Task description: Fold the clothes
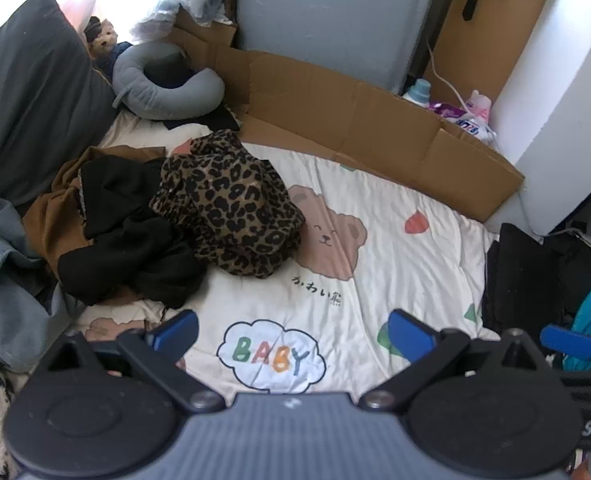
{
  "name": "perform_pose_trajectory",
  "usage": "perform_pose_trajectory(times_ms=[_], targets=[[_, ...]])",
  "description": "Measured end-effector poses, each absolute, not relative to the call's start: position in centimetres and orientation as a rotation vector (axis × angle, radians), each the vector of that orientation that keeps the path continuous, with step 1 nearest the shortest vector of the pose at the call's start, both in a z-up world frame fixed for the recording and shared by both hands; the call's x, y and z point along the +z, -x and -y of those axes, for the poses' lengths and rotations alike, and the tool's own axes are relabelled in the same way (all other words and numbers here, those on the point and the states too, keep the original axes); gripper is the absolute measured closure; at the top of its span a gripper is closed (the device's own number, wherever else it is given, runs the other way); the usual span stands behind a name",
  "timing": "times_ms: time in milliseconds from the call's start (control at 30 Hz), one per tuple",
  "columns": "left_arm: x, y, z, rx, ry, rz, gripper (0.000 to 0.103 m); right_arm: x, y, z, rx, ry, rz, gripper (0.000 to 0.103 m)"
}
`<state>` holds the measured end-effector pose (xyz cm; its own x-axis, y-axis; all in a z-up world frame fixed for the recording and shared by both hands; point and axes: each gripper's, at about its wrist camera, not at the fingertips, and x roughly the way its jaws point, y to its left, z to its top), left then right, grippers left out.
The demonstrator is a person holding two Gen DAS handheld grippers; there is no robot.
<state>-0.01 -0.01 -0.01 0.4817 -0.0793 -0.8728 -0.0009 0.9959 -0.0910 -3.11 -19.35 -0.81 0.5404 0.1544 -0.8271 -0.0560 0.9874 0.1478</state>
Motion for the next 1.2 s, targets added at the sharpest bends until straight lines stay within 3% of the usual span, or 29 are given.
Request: perform_pose_trajectory(times_ms=[1200], targets=[[-0.32, 0.00, 0.20, -0.071, 0.082, -1.063, 0.001, -1.04, 3.15, 19.36, 0.110, -0.095, -0.985, 0.000]])
